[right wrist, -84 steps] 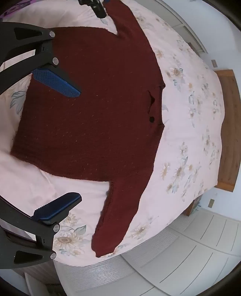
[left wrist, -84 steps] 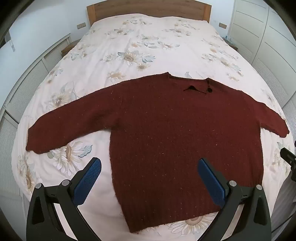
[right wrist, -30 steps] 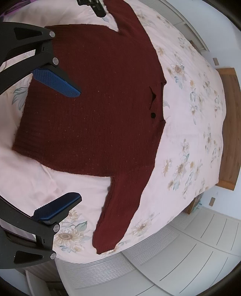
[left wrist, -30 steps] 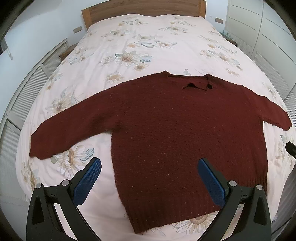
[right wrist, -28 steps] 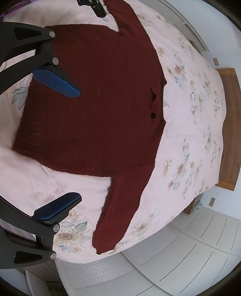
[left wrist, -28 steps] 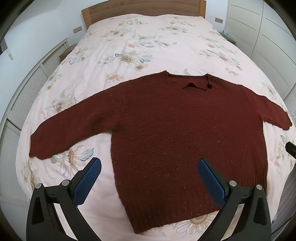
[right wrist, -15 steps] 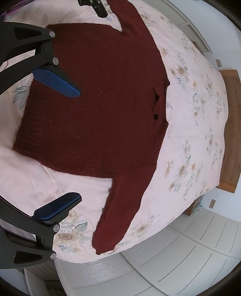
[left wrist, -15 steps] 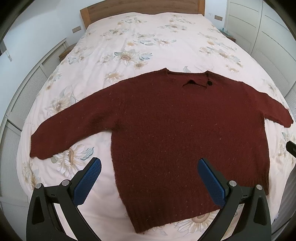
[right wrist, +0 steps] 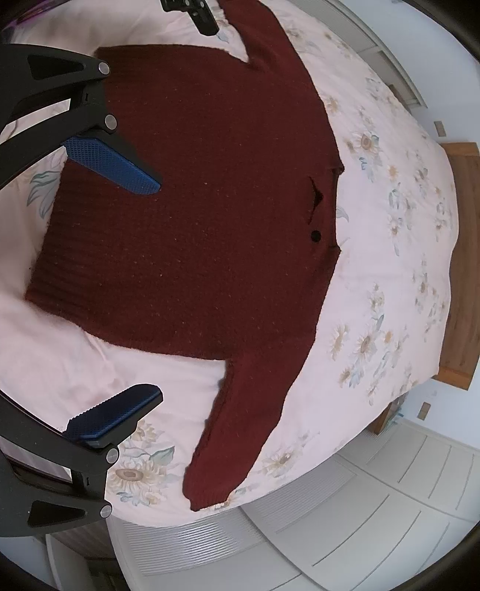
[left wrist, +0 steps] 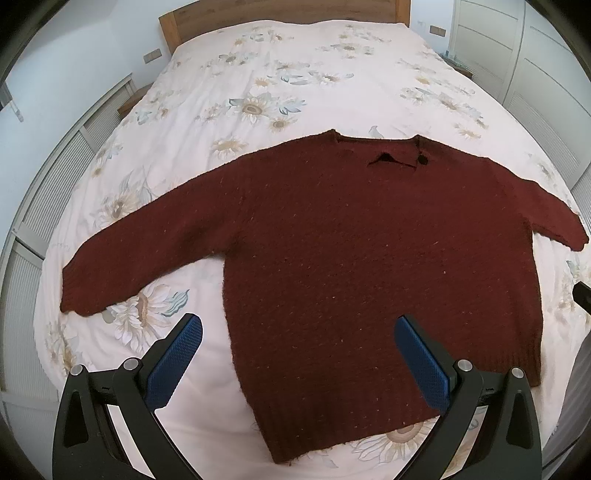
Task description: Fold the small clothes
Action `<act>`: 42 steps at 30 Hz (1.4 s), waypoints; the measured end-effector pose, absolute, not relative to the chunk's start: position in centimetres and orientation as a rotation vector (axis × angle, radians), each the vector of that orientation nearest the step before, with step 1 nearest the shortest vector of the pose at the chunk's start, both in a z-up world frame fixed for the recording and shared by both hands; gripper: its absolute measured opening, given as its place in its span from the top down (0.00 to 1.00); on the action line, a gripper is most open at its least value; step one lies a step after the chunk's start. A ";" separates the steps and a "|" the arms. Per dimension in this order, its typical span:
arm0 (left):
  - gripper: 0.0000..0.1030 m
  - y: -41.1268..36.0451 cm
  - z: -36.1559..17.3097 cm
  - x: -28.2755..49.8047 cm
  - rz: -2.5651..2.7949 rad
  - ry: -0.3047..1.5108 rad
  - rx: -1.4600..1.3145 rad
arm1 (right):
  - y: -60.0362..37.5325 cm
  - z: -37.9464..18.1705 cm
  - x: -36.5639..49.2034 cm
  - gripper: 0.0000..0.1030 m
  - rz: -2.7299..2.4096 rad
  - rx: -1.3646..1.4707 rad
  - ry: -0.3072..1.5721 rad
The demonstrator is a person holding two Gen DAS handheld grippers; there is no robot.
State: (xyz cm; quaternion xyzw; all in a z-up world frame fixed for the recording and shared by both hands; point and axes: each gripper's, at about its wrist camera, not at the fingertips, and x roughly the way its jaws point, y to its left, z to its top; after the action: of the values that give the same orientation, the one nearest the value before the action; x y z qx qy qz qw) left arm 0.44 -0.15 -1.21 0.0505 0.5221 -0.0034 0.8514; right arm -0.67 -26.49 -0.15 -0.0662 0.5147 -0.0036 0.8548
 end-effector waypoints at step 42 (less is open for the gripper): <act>0.01 -3.0 -6.1 12.5 -0.073 1.177 0.143 | -68.5 -17.5 10.5 0.03 -0.569 0.660 1.126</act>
State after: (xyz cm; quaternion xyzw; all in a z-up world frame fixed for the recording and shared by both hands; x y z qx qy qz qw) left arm 12.45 -2.97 -6.09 0.0674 0.5544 -0.0346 0.8288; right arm 10.55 -68.49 -17.48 0.3026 0.5166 -0.2609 0.7573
